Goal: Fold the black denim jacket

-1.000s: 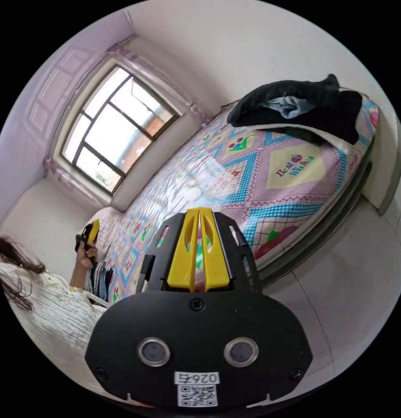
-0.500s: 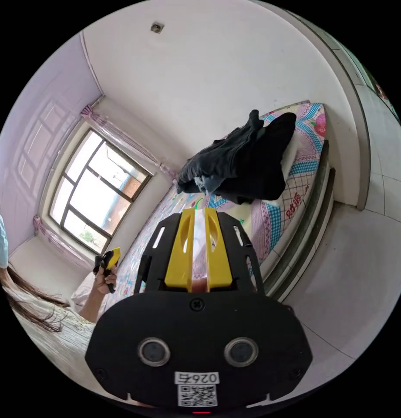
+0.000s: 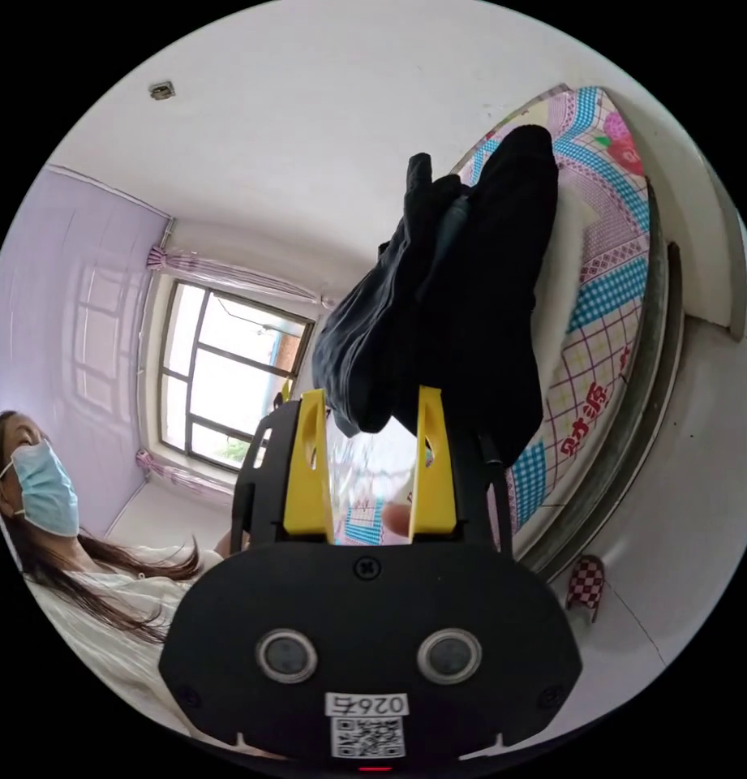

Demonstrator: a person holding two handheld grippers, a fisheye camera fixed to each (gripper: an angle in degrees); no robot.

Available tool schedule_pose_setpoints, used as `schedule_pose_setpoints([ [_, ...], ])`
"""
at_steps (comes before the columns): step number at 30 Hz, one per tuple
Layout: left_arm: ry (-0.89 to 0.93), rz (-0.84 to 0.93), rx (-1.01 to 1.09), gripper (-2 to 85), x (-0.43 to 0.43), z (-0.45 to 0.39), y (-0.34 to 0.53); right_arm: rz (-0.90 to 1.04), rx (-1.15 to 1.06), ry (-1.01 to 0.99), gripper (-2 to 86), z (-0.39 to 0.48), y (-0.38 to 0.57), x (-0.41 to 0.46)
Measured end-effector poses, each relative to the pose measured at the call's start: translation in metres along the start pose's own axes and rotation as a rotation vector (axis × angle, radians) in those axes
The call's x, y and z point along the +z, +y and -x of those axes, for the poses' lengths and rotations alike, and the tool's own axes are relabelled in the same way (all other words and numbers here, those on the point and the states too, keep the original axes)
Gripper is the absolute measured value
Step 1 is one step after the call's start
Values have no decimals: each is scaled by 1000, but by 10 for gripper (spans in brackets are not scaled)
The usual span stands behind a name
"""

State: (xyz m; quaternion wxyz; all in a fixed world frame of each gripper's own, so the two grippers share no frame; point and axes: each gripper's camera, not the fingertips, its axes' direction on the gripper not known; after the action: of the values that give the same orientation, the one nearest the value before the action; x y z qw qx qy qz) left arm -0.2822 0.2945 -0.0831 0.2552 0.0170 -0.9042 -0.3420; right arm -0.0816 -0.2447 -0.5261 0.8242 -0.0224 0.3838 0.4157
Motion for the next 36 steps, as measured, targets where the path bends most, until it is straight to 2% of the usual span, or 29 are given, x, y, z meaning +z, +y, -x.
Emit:
schedule_pose_setpoints([
  [6,33,-34,-79,192,-4,37,-45,39,33,-82,101,19,-8,1],
  [8,16,-11,-106,129,-4,38,-57,42,30,-131,81,29,-8,-3],
  [11,-65,3,-124,89,-11,32,-63,37,5,-167,70,53,-8,-16],
  [16,-58,48,-66,130,-21,23,-69,80,-67,-157,93,87,-8,-19],
  [19,-73,84,-82,101,-25,25,-74,117,-39,-157,52,87,1,-12],
  [22,-97,95,-112,65,-30,27,-73,68,-26,-156,18,95,11,-27],
  [27,-50,38,-130,38,-37,24,-60,33,-136,-90,-9,134,25,-48],
  [36,16,-1,34,20,-31,-42,-43,-89,-371,-47,-12,202,23,-110],
])
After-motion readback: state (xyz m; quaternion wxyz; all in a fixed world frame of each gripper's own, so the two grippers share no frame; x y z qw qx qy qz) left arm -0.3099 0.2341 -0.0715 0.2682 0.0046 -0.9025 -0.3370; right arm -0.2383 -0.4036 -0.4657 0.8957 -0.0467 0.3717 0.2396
